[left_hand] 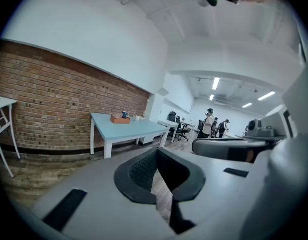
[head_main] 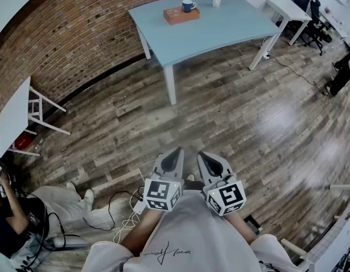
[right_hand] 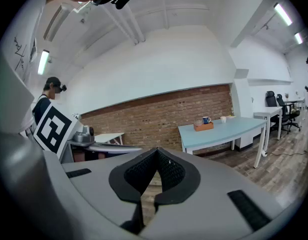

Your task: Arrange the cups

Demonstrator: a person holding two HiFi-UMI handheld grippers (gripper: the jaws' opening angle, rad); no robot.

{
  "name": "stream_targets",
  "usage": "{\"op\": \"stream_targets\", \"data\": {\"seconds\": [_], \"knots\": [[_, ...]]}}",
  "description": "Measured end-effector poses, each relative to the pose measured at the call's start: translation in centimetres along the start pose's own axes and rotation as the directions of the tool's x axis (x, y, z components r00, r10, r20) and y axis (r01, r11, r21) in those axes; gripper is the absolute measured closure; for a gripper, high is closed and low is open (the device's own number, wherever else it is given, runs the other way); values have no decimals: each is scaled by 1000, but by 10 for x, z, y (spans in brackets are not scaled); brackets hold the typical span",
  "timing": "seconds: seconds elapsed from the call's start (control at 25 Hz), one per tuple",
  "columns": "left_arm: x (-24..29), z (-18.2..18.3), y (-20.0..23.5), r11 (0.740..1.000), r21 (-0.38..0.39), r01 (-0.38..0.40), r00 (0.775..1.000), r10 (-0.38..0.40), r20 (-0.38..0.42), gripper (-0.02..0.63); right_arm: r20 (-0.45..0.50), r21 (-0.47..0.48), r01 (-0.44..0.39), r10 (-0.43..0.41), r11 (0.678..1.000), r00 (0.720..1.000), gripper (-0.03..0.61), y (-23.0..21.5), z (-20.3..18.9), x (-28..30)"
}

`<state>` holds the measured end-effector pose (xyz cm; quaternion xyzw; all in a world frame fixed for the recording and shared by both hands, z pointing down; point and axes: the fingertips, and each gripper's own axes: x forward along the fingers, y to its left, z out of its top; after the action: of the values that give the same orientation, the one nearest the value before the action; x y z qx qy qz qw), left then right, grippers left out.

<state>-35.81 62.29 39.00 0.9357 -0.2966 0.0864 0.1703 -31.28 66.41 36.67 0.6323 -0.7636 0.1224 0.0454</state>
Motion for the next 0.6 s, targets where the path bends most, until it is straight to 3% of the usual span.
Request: {"op": "stream_targets", "data": {"seconds": [0.28,0.6], "knots": [[5,2,-5,1000,9,-28,1000,28,-10,607,4,25,15,-15,1000,1000,558,-15,-2,-7],[26,-5,-11,999,15,31,998,-30,-51,607,45,57,-21,19,998,999,558,-24,5,3]]}}
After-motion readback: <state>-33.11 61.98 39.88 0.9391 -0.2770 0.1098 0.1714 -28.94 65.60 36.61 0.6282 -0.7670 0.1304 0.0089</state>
